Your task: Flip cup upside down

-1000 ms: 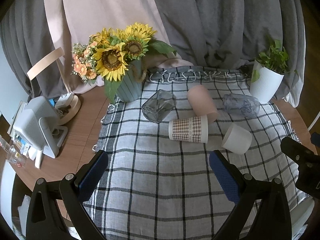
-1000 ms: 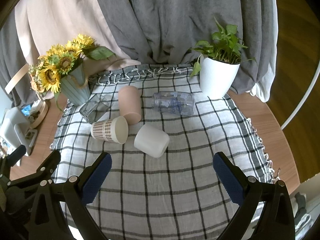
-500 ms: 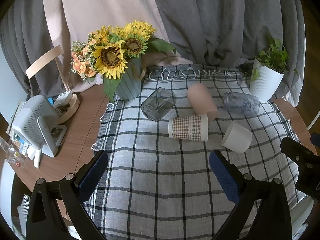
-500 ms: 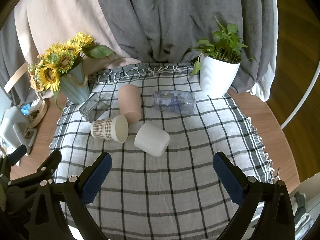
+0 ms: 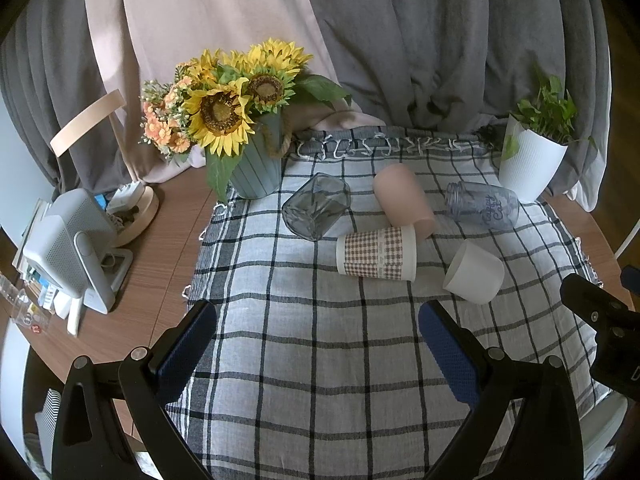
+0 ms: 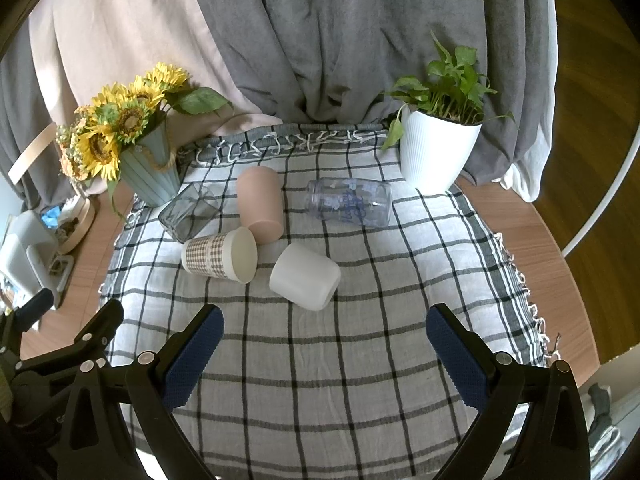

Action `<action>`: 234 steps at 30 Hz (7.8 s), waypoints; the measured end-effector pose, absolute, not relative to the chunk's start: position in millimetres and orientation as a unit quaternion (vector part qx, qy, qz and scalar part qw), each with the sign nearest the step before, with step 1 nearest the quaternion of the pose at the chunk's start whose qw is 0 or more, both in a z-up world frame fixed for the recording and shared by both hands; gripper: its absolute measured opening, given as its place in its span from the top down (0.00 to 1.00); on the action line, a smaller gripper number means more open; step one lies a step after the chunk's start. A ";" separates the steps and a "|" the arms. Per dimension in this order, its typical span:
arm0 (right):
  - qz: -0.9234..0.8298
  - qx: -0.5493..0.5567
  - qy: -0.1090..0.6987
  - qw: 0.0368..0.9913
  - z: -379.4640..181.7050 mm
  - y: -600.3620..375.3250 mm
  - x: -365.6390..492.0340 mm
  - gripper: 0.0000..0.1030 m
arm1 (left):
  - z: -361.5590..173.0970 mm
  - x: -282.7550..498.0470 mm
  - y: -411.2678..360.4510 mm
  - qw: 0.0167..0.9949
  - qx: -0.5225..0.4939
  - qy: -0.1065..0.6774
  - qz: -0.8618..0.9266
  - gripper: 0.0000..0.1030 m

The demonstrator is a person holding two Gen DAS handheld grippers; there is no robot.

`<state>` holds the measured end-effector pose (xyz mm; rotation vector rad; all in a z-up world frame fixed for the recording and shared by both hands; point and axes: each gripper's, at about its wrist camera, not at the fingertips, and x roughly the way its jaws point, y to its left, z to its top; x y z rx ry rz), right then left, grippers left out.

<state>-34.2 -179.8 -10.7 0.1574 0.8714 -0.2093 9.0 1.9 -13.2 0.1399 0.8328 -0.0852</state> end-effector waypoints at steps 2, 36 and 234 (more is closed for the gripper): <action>-0.101 0.076 0.421 0.898 -10.0 -179.8 -33.6 0.01 | -13.1 9.0 1.5 0.911 0.068 0.404 -0.041 0.00; 0.041 -0.023 0.526 0.849 -72.1 -202.3 56.4 0.05 | -76.2 27.8 -33.1 0.855 -0.027 0.510 0.093 0.00; -0.122 0.158 0.534 0.822 -102.8 -295.2 -8.5 0.20 | -123.0 58.7 -128.3 0.816 0.018 0.558 -0.148 0.37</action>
